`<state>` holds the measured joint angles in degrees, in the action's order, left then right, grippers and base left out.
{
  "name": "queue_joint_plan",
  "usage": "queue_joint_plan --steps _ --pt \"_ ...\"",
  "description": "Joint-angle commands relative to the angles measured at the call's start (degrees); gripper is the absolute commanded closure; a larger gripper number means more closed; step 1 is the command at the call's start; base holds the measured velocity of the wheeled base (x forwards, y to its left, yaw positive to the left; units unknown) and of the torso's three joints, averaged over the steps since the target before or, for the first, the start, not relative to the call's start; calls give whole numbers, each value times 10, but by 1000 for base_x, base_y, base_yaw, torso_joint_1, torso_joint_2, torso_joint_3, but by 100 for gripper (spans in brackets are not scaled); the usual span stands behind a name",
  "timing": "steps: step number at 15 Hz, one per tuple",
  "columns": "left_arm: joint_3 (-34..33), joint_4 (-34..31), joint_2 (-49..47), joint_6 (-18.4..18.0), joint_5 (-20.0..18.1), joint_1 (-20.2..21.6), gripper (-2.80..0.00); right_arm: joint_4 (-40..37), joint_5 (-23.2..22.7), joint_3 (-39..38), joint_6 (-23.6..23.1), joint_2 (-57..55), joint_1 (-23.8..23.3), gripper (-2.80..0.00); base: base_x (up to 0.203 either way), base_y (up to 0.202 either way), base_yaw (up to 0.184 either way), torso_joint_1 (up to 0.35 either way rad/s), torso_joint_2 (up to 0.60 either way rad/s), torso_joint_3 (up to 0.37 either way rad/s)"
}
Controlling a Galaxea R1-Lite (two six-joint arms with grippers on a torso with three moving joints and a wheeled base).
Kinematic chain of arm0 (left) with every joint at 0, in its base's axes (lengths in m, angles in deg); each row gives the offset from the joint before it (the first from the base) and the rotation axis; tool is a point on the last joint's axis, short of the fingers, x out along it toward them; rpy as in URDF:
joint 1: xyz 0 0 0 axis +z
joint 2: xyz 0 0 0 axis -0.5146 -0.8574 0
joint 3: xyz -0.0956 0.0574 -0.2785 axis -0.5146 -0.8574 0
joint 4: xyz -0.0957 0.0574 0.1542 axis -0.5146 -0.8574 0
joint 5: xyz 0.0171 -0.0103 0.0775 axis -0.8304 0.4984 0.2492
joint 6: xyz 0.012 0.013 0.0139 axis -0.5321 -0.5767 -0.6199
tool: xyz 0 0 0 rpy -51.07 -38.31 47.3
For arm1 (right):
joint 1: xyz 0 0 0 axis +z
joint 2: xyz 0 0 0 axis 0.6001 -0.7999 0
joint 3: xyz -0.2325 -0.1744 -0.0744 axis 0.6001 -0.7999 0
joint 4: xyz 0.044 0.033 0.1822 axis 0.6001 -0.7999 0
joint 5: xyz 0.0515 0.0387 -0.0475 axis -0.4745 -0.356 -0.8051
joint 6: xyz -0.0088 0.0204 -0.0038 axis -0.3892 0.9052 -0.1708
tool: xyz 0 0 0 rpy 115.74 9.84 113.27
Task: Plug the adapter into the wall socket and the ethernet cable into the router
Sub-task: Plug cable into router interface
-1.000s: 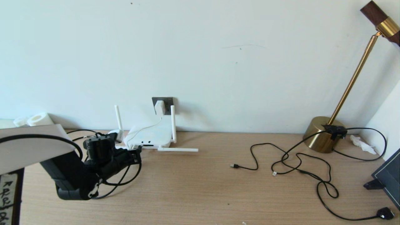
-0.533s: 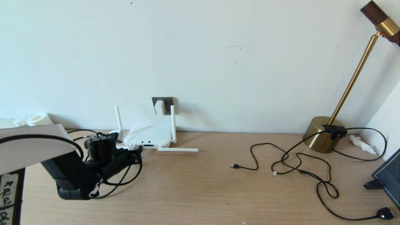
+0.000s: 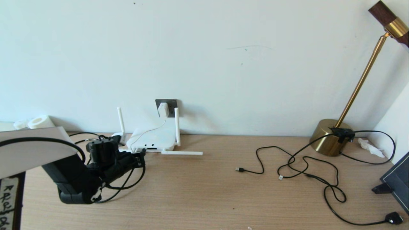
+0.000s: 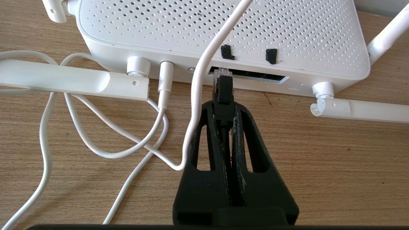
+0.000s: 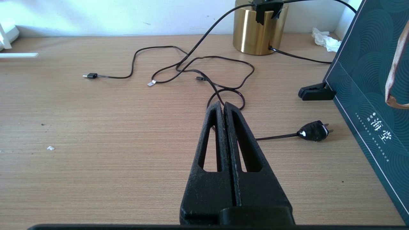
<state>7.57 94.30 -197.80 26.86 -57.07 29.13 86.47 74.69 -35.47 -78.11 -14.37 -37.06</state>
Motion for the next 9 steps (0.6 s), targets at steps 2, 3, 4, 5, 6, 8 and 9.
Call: queue_joint_plan --steps 2,3,4,5,6,8,9 --pt "0 4 2 1 0 0 0 0 0 0 0 0 0 0 0 0 0 0 0 0" --pt "0 4 2 1 0 0 0 0 0 0 0 0 0 0 0 0 0 0 0 0" --pt "0 4 2 1 -1 0 0 0 0 0 0 0 0 0 0 0 0 0 0 0" --pt "0 4 2 1 0 0 0 0 0 0 0 0 1 0 0 0 0 0 0 0" --pt "0 4 2 1 0 0 0 0 0 0 0 -1 0 0 0 0 0 0 0 0" --pt "0 4 4 1 0 0 0 0 0 0 0 0 0 0 0 0 0 0 0 0" --pt "0 4 4 1 -1 1 0 0 0 0 0 0 0 0 0 0 0 0 0 0"
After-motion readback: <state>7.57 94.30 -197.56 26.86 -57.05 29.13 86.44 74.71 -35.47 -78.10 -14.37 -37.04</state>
